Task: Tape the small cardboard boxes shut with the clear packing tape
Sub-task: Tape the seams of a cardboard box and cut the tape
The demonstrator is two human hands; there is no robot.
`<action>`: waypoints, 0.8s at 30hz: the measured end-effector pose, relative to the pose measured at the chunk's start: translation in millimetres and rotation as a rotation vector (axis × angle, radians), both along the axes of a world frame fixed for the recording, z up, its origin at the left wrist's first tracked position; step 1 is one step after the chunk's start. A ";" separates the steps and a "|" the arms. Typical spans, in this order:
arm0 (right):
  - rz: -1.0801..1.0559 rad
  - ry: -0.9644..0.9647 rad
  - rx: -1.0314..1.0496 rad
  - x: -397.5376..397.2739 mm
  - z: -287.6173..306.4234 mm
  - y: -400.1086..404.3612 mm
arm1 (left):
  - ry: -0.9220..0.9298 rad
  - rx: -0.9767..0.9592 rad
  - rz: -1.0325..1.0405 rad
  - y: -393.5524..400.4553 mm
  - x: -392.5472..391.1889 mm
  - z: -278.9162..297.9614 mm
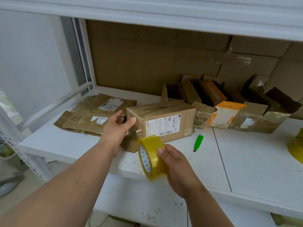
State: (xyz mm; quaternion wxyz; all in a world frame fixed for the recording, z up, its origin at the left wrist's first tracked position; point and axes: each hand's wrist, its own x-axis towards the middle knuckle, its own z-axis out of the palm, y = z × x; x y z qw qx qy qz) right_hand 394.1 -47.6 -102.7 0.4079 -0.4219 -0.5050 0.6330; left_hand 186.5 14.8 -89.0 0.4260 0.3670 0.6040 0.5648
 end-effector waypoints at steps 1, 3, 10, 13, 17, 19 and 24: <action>0.003 0.035 -0.017 0.9 -1.4 2.7 | -0.072 -0.022 0.028 -4.9 0.2 0.0; 0.031 0.059 -0.024 2.9 -1.3 7.7 | -0.072 -0.079 0.059 -21.8 4.8 2.3; 0.140 0.014 0.044 5.2 1.2 19.9 | -0.106 -0.234 -0.049 -75.2 54.6 8.1; 0.209 -0.054 0.096 13.5 5.3 25.1 | -0.183 -0.218 -0.030 -76.7 67.8 13.5; 0.336 -0.171 0.114 32.4 9.8 34.9 | -0.242 -0.188 0.033 -74.7 81.0 18.6; 0.231 -0.235 0.099 47.5 8.8 48.1 | -0.290 -0.170 0.081 -73.3 85.8 20.2; -0.032 -1.207 0.371 104.6 -17.0 96.5 | -0.346 -0.150 0.150 -71.8 95.7 18.0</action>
